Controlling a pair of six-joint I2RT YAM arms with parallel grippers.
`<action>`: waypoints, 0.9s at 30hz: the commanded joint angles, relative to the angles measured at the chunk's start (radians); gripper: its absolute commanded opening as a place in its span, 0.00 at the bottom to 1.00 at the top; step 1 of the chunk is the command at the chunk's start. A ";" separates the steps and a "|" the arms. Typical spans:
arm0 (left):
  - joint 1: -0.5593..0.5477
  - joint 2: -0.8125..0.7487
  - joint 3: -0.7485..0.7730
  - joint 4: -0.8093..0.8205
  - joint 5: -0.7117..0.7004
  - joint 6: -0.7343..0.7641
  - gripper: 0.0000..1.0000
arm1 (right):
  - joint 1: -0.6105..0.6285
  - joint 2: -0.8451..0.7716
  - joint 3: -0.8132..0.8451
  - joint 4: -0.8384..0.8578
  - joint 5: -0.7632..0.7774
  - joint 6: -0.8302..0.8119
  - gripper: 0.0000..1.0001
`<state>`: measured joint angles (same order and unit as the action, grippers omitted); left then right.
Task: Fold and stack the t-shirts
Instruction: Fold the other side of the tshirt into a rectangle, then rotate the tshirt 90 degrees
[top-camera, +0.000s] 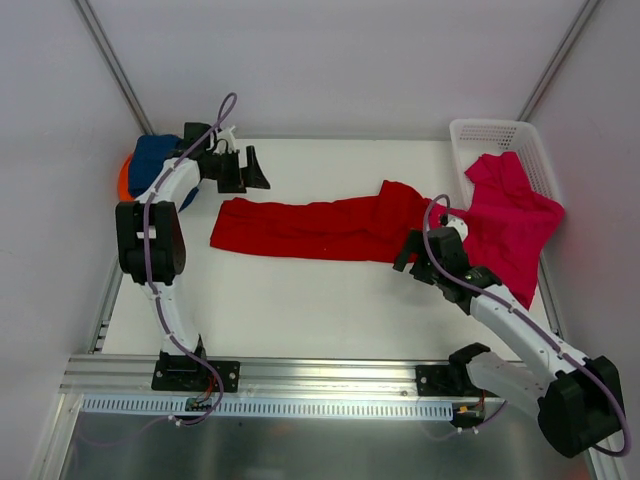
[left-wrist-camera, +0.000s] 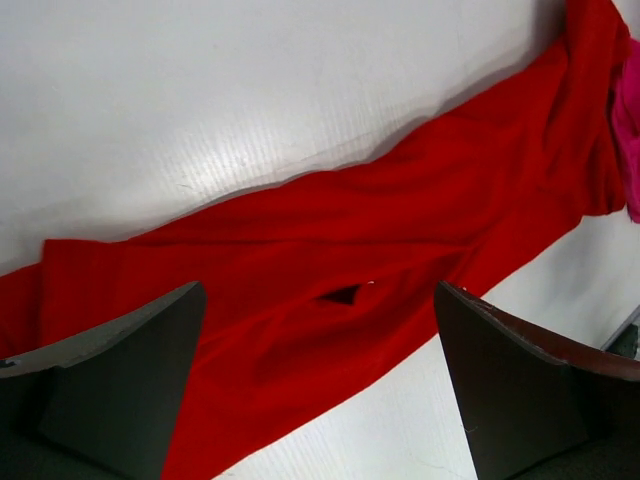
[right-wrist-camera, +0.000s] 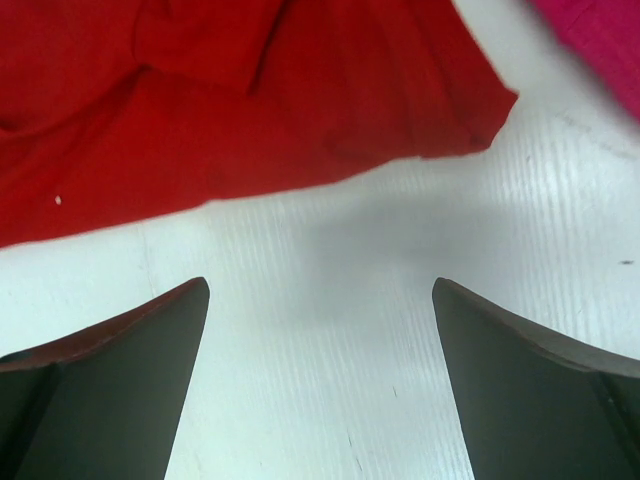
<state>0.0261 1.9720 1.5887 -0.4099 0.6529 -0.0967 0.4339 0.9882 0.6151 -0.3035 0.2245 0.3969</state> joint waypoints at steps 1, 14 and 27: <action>-0.018 0.008 0.048 -0.029 0.039 0.020 0.99 | 0.049 -0.051 -0.028 0.018 0.027 0.048 0.98; -0.022 0.080 0.059 -0.090 -0.289 0.072 0.99 | 0.091 -0.356 -0.189 -0.058 0.024 0.105 0.98; -0.417 0.207 0.221 -0.102 0.462 0.100 0.99 | 0.140 -0.563 -0.255 -0.094 0.004 0.157 0.97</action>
<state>-0.2855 2.1002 1.7634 -0.4915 0.8818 -0.0101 0.5591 0.4404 0.3588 -0.3958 0.2352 0.5278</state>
